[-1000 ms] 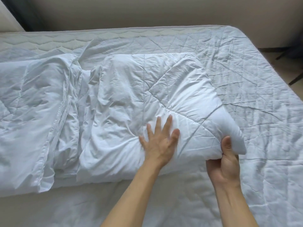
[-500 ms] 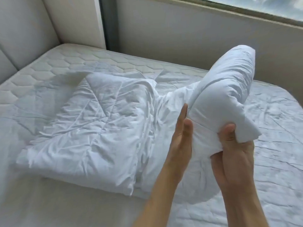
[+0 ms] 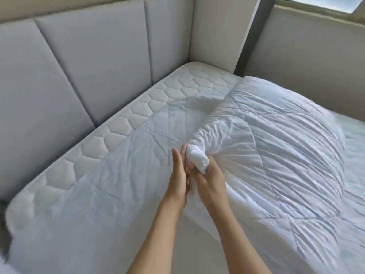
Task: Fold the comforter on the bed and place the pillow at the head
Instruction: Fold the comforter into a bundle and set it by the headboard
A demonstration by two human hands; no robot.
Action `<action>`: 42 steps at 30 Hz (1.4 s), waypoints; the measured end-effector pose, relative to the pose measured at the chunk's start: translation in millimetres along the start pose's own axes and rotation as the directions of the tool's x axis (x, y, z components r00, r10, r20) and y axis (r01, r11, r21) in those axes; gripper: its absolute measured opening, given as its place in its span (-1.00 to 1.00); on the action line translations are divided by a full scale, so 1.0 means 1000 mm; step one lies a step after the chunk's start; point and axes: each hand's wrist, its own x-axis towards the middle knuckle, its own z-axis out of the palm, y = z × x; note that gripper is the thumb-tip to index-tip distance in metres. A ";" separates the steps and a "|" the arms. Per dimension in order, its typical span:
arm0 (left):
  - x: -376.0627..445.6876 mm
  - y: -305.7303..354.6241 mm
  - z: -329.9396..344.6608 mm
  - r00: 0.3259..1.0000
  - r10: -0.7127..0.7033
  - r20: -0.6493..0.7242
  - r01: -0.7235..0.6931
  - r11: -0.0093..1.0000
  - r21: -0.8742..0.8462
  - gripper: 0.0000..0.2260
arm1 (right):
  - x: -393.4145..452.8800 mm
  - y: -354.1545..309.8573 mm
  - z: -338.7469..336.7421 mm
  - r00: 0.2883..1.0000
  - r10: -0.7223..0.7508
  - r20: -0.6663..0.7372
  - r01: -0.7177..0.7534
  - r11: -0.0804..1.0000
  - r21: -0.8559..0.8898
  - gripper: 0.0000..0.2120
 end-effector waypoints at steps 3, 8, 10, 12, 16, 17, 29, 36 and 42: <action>0.003 -0.011 -0.035 0.995 -0.092 -0.032 0.093 0.995 0.047 -0.34 | 0.001 0.015 0.027 0.993 0.086 0.077 -0.075 0.988 -0.135 -0.83; 0.017 0.021 -0.031 0.996 0.030 -0.083 -0.002 0.948 0.318 -0.28 | 0.008 -0.007 -0.017 0.986 0.133 0.103 -0.140 0.988 0.064 -0.46; 0.027 0.043 -0.010 0.969 0.247 -0.010 -0.182 0.738 0.650 -0.29 | 0.009 -0.012 -0.054 0.995 0.096 -0.040 -0.092 0.992 0.087 -0.60; 0.039 0.056 0.026 0.892 0.387 0.233 -0.392 0.409 0.824 -0.34 | 0.011 -0.005 -0.092 0.984 0.033 -0.174 -0.052 0.993 -0.106 -0.70; 0.074 0.019 0.088 0.817 0.227 0.530 -0.528 -0.074 0.846 -0.39 | 0.014 0.046 -0.161 0.959 0.130 -0.251 -0.258 0.764 -0.591 -0.44; 0.084 0.001 0.090 0.816 0.196 0.543 -0.522 -0.154 0.839 -0.39 | 0.012 0.062 -0.171 0.950 0.177 -0.256 -0.306 0.677 -0.669 -0.39; 0.132 -0.096 0.058 0.888 0.066 0.456 -0.408 -0.345 0.845 -0.38 | 0.016 0.156 -0.162 0.919 0.258 -0.298 -0.390 0.477 -0.788 -0.33; 0.134 -0.104 0.057 0.889 0.082 0.451 -0.392 -0.372 0.841 -0.37 | 0.016 0.172 -0.156 0.919 0.210 -0.333 -0.394 0.475 -0.787 -0.34; 0.131 -0.107 0.058 0.899 0.059 0.434 -0.383 -0.375 0.844 -0.37 | 0.018 0.181 -0.150 0.915 0.225 -0.335 -0.403 0.452 -0.796 -0.34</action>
